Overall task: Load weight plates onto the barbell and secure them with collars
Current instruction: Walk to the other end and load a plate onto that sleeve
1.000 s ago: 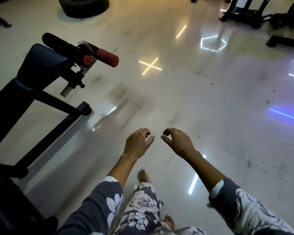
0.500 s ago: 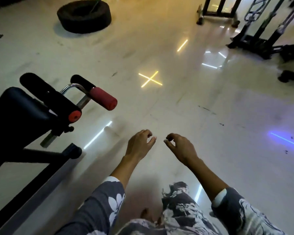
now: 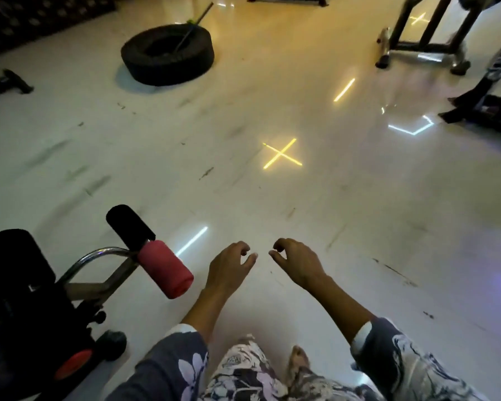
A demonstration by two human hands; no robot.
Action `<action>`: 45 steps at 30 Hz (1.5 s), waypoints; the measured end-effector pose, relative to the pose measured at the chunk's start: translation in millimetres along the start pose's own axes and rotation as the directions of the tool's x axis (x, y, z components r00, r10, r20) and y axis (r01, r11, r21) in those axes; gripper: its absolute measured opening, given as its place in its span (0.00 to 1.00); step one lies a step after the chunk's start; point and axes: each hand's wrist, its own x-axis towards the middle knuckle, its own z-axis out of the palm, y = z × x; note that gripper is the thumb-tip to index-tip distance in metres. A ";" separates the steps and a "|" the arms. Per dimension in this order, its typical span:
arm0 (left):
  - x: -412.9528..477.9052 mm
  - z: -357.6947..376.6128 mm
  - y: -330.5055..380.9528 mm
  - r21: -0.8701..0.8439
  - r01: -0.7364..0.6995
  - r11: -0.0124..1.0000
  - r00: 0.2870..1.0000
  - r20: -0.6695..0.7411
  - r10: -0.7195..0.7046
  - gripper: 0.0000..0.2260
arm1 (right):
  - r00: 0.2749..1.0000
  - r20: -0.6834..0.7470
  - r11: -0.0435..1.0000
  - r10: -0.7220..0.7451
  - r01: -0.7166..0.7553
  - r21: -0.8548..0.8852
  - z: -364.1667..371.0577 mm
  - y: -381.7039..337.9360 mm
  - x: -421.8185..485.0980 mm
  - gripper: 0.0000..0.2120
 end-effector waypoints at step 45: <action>706.3 -608.6 -647.5 -0.554 0.684 0.474 0.225 -0.459 -0.860 0.14 | 0.282 0.667 0.479 -0.689 0.868 0.128 179.3 -805.5 1077.3 0.12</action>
